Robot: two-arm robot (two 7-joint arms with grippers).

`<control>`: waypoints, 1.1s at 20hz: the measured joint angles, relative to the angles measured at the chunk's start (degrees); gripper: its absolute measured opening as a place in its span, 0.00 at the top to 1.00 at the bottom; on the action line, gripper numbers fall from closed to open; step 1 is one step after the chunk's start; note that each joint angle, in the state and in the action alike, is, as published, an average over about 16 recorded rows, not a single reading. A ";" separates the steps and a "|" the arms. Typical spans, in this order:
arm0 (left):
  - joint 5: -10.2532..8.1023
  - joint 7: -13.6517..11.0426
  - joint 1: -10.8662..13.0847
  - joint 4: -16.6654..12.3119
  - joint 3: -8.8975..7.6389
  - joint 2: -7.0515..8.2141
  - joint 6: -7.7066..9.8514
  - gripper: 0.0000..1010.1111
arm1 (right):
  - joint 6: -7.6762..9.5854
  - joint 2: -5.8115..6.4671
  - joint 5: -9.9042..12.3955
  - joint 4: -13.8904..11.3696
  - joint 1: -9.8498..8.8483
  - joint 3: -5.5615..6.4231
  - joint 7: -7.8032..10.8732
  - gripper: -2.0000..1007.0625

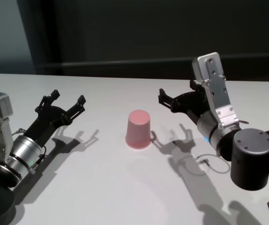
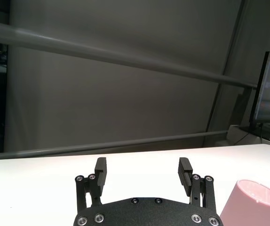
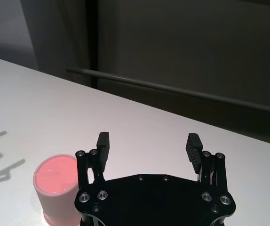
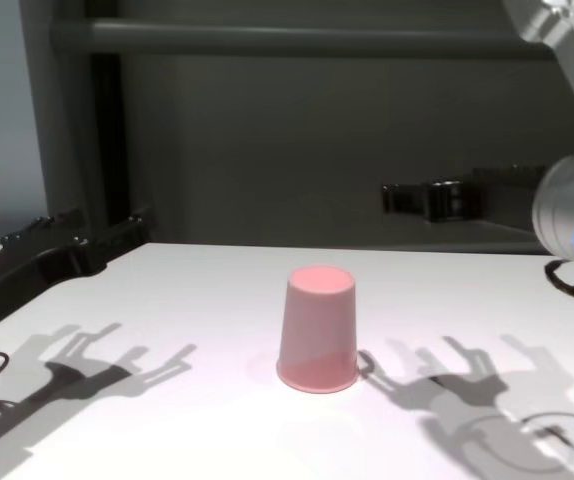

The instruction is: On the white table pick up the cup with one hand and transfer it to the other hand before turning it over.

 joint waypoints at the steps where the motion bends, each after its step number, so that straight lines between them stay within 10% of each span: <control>1: 0.00 0.00 0.00 0.00 0.00 0.00 0.00 0.01 | -0.35 0.31 -0.49 -0.23 -0.50 0.26 -0.33 0.01; 11: 0.00 0.00 0.00 0.00 0.00 0.00 0.00 0.01 | -8.52 2.39 -2.37 -0.29 -5.79 3.87 0.12 0.01; 22: 0.00 0.00 0.00 0.00 0.00 0.00 0.00 0.01 | -18.18 0.82 -2.19 6.05 -7.68 6.32 4.24 0.01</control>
